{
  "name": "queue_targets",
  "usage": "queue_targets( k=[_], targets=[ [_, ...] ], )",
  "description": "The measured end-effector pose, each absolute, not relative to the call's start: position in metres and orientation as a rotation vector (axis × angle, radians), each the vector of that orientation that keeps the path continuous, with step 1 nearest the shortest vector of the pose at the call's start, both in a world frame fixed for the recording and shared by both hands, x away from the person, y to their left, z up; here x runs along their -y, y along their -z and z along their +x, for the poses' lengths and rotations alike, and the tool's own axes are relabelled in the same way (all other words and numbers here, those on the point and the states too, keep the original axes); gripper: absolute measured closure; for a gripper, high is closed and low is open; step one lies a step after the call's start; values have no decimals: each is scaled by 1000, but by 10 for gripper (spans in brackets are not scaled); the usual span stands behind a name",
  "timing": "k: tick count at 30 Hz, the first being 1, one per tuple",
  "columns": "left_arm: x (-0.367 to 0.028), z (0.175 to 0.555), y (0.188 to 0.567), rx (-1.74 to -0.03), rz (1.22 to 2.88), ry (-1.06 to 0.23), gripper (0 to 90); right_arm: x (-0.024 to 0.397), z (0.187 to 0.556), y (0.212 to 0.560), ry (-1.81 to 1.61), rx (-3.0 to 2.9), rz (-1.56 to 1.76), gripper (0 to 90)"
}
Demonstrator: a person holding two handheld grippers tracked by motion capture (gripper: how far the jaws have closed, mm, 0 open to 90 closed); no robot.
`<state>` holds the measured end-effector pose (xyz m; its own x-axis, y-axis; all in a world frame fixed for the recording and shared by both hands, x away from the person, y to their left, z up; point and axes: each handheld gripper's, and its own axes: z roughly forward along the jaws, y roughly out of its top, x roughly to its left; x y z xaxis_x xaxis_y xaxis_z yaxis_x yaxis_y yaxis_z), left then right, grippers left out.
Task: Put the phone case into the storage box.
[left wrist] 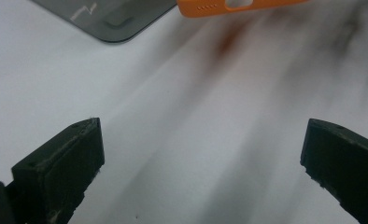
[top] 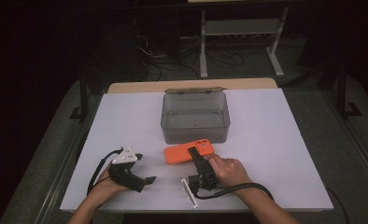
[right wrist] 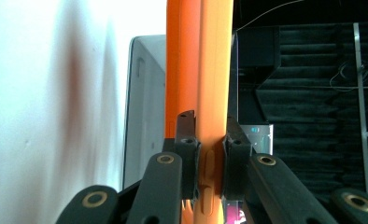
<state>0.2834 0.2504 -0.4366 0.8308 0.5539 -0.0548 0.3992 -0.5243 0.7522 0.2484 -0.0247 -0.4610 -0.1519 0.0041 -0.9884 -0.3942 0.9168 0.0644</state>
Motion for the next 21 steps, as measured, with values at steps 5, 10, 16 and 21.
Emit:
queue_targets(
  k=[5, 10, 16, 21],
  targets=[
    [-249, 283, 437, -687, 2198, -230, 0, 26, 250, 459, -393, -1723, -256, 792],
    [-249, 283, 436, -675, 2199, -231, 0, 28, 252, 457, -423, -1748, -222, 792],
    [-249, 282, 435, -669, 2192, -235, 0, 29, 253, 454, -457, -1764, -185, 792],
    [-250, 283, 435, -667, 2190, -234, 0, 29, 253, 450, -495, -1781, -150, 792]
  ],
)
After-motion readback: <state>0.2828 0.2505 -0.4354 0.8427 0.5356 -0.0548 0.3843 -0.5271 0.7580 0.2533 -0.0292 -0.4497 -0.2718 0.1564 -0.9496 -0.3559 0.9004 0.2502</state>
